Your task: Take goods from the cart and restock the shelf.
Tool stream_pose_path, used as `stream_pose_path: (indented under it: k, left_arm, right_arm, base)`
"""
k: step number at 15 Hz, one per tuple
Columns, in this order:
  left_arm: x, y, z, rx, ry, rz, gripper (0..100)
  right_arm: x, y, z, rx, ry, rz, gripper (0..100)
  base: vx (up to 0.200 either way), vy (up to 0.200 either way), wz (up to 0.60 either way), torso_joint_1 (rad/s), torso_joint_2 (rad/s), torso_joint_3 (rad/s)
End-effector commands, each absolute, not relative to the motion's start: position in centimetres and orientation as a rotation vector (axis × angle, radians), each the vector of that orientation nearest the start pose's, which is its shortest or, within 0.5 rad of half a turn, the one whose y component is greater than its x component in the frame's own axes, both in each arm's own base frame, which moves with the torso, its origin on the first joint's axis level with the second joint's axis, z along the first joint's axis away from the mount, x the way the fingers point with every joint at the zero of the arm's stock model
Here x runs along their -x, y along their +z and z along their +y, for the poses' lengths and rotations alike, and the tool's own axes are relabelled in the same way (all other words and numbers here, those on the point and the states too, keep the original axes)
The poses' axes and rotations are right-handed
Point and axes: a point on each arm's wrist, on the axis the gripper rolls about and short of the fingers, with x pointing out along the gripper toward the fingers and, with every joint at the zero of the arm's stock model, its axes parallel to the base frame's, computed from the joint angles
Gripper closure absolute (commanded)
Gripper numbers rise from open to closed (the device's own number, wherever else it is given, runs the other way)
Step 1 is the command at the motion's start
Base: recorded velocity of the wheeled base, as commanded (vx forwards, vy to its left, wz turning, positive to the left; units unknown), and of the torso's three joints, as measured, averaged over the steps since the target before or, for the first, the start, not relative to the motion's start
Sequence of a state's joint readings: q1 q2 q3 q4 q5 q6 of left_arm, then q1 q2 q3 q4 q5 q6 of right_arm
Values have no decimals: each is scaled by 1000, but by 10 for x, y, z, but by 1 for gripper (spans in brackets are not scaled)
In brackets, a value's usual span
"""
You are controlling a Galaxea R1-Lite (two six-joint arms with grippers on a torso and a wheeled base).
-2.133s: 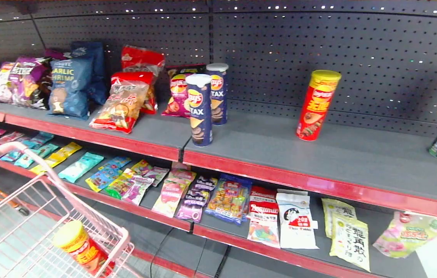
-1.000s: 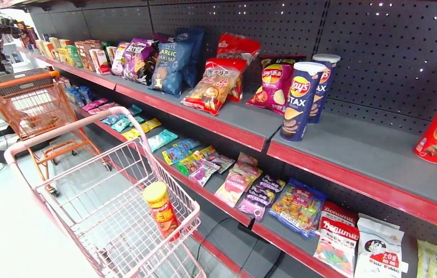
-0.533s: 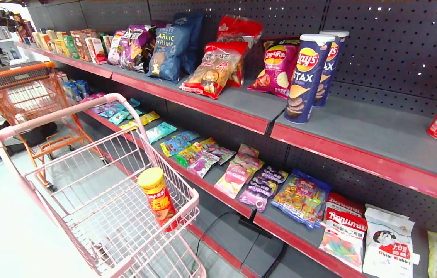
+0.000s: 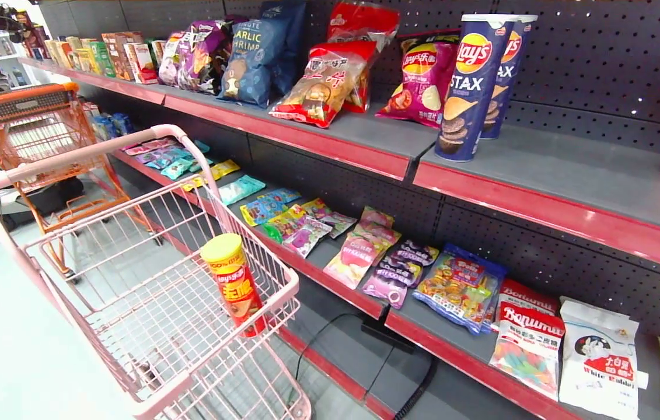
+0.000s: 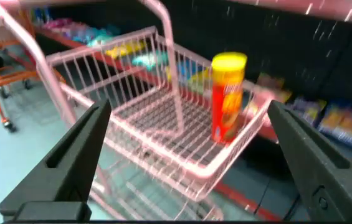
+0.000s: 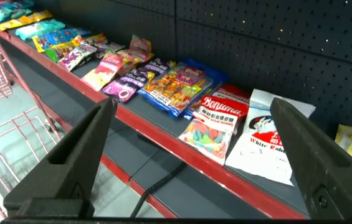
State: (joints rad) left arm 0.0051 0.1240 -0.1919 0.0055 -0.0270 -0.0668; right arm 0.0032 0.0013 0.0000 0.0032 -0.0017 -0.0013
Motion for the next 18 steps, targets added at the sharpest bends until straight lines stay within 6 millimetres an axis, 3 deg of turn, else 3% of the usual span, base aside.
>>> stream_pose_path:
  k: [1,2,3,4,7,10,13,15,18]
  left_arm:
    - [-94,268,-1,200,-22,109,0]
    - [-122,243,-1,176,-37,216,0]
    - [-135,235,-1,172,-44,244,0]
    - [-172,205,-1,176,-76,291,0]
    - [-210,161,-3,126,-178,362,0]
    - [-221,121,-12,50,-325,518,0]
    - [-229,109,-25,36,-405,562,0]
    - [-249,90,-29,18,-417,531,0]
    - [-261,77,-30,18,-420,525,0]
  right_arm:
    - [23,75,0,3,2,3,0]
    - [23,75,0,3,2,5,0]
    - [23,75,0,3,2,3,0]
    - [23,75,0,3,0,5,0]
    - [23,75,0,3,2,5,0]
    - [23,75,0,5,2,5,0]
    - [23,75,0,5,2,5,0]
    - [23,75,0,5,2,5,0]
    - [23,75,0,5,2,5,0]
  base:
    - [0,0,0,0,0,0]
    - [0,0,0,0,0,0]
    - [0,0,0,0,0,0]
    - [0,0,0,0,0,0]
    - [0,0,0,0,0,0]
    - [0,0,0,0,0,0]
    - [0,0,0,0,0,0]
    - [0,0,0,0,0,0]
    - [0,0,0,0,0,0]
